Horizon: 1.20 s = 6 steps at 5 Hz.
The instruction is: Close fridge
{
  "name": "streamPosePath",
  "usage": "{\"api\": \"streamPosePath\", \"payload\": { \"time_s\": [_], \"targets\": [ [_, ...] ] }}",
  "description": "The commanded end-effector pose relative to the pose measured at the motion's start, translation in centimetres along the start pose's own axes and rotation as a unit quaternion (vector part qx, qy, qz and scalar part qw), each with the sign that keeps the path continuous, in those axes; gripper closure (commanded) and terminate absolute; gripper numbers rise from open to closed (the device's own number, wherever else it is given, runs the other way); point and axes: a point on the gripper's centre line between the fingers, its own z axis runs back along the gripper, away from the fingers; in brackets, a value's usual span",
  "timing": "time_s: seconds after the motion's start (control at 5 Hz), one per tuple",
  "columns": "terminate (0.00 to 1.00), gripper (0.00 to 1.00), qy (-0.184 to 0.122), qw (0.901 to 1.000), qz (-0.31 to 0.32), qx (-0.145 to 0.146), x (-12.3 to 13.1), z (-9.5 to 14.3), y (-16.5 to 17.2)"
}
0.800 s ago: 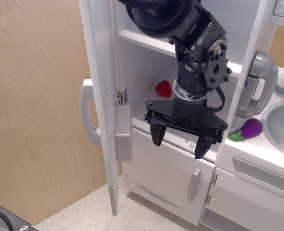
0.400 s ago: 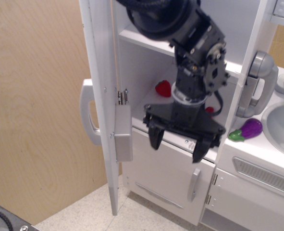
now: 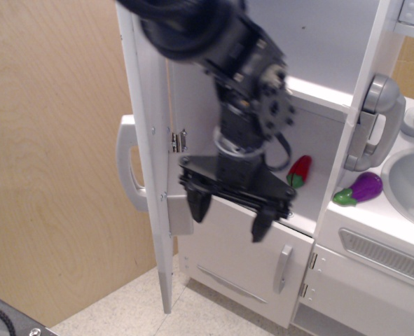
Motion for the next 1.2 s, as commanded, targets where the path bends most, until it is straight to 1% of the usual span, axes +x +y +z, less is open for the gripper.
{"api": "streamPosePath", "payload": {
  "time_s": [0.0, 0.2, 0.4, 0.6, 0.8, 1.0],
  "targets": [
    [0.00, 0.00, -0.029, 0.9990, -0.029, -0.016, -1.8, 2.6, 3.1],
    [0.00, 0.00, -0.031, 0.9983, -0.040, -0.028, -2.5, 3.5, 4.9],
    [0.00, 0.00, -0.029, 0.9981, -0.048, -0.023, -2.6, 4.8, 6.8],
    [0.00, 0.00, -0.042, 0.9969, -0.065, -0.012, -2.3, 7.3, 8.2],
    [0.00, 0.00, -0.042, 0.9957, -0.082, -0.011, -1.7, 10.4, 9.2],
    [0.00, 0.00, -0.053, 0.9922, -0.112, -0.012, -1.2, 13.1, 10.2]
  ]
}}
